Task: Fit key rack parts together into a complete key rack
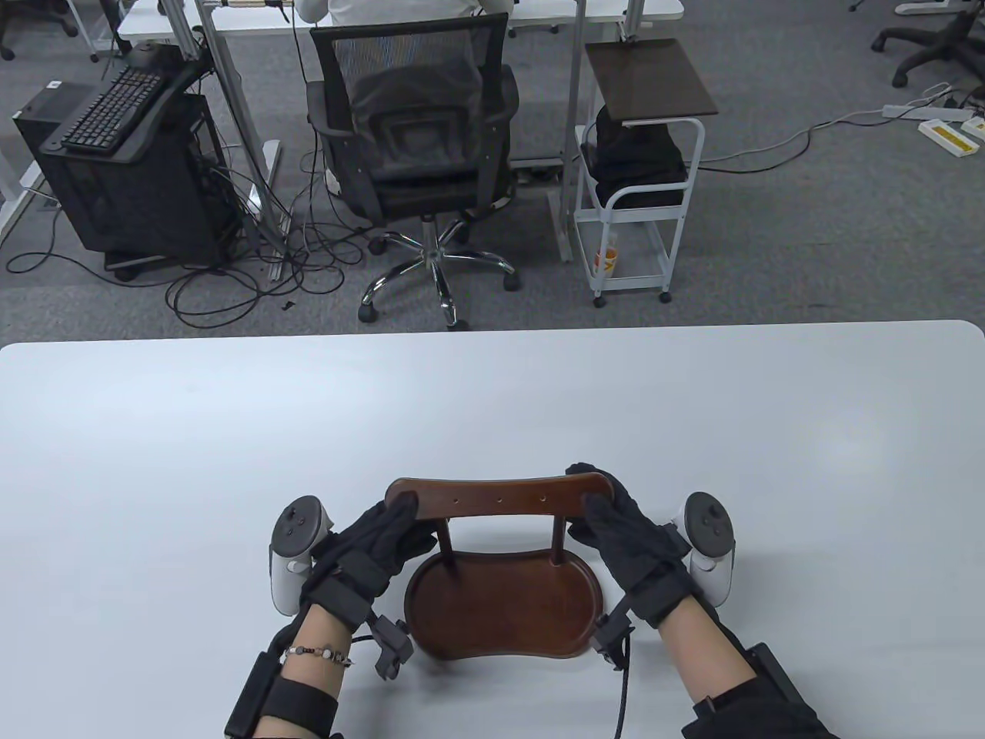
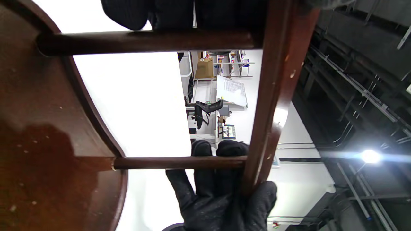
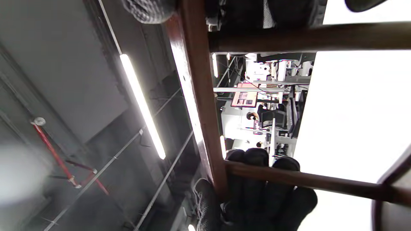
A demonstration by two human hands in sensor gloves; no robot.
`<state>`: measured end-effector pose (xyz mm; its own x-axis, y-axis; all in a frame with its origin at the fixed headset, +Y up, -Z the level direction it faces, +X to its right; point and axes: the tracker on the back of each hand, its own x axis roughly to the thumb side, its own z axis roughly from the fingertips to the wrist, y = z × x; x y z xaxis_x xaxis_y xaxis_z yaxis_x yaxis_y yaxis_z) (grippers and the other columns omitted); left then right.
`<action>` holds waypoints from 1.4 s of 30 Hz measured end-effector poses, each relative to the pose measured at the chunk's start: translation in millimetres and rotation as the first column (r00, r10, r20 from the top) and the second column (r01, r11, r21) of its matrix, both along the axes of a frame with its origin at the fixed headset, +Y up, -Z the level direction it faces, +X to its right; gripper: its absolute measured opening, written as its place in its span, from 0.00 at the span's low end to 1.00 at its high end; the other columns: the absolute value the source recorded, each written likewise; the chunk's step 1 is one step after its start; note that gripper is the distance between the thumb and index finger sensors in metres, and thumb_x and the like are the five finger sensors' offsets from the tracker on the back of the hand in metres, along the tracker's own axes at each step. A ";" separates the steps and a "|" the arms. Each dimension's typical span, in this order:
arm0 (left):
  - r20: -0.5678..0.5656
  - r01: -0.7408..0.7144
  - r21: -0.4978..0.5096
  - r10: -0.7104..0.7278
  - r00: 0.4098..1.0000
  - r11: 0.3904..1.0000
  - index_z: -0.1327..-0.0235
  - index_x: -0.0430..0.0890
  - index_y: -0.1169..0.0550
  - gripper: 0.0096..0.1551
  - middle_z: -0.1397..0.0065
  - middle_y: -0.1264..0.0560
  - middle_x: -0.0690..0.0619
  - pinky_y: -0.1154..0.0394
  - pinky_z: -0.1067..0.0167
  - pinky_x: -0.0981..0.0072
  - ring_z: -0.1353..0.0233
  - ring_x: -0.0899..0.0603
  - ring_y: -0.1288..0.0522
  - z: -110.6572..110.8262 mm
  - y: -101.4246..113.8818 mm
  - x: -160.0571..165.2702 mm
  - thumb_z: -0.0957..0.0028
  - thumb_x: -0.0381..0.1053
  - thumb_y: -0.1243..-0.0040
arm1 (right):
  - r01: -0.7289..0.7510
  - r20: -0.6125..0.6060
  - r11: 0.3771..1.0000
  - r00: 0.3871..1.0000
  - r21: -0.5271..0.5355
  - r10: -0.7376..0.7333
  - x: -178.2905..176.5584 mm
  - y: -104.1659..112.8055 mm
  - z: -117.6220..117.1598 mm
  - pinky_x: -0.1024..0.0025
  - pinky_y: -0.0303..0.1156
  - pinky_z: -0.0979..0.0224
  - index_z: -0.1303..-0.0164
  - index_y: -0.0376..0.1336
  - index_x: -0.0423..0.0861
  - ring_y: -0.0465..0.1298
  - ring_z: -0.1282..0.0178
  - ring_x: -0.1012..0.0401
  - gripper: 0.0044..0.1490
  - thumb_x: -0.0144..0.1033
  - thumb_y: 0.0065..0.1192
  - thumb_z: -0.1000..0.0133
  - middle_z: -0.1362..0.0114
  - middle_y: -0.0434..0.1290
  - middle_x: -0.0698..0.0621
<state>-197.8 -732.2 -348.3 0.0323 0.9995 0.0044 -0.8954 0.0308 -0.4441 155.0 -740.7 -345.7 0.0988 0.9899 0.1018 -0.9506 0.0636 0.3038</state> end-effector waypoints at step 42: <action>0.002 0.050 -0.034 -0.050 0.999 0.998 0.14 0.51 0.45 0.42 0.09 0.44 0.47 0.45 0.26 0.27 0.12 0.31 0.47 17.0 -4.6 -1.4 0.37 0.70 0.55 | -0.067 -0.006 0.994 0.998 -0.081 0.067 1.8 -10.4 16.7 0.35 0.51 0.25 0.16 0.46 0.41 0.57 0.19 0.38 0.48 0.59 0.47 0.38 0.15 0.59 0.37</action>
